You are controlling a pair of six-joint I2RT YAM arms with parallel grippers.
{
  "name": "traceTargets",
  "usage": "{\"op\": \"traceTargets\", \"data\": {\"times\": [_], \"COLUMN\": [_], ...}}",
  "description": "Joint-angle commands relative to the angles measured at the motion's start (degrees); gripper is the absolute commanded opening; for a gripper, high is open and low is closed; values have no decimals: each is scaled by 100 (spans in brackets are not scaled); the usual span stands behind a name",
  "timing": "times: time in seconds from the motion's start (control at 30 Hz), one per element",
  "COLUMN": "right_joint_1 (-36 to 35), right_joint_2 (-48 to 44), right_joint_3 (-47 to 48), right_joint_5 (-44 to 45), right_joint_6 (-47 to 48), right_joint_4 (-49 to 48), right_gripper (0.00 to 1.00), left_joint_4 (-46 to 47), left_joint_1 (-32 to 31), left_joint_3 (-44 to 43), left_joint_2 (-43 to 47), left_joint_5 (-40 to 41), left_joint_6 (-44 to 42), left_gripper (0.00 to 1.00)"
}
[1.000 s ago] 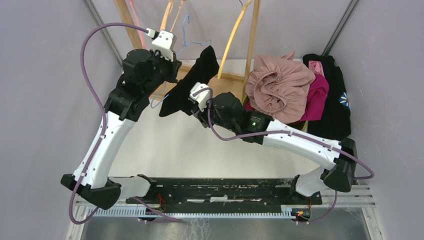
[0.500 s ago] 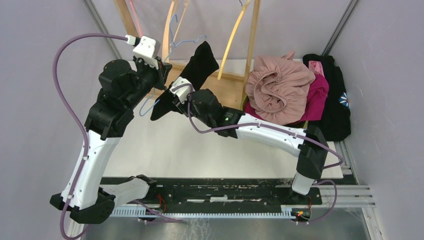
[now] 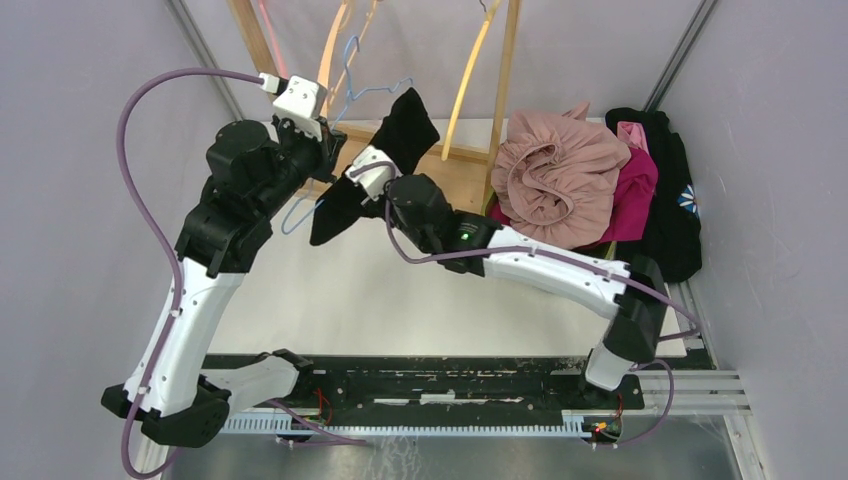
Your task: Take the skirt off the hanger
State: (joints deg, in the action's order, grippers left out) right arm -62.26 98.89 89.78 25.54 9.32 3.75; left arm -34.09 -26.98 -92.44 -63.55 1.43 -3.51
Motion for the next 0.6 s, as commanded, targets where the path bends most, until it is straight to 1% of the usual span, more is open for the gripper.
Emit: {"op": "traceTargets", "data": {"times": [0.0,0.2,0.33,0.47,0.57], "right_joint_1": [-37,-53,-54,-58,-53], "right_joint_2": [-1256,-2165,-2571,-2878,-3087], "right_joint_3": [-7,-305,-422,-354,-374], "right_joint_5": [793,1509,1788,2187,2593], "right_joint_6": [183,516,804,1469,2168], "right_joint_4": [73,142,-64,-437,-959], "right_gripper": [1,1,1,1,1], "left_joint_4": [529,644,703,740,743], "left_joint_1": [-5,-9,-9,-3,-8], "left_joint_3": [92,168,205,253,289], "left_joint_2": [-14,-119,-182,-184,-176], "left_joint_5": [93,101,42,46,70], "left_joint_6": [-168,-153,-109,-113,-131], "left_gripper": [3,3,3,3,3]}}
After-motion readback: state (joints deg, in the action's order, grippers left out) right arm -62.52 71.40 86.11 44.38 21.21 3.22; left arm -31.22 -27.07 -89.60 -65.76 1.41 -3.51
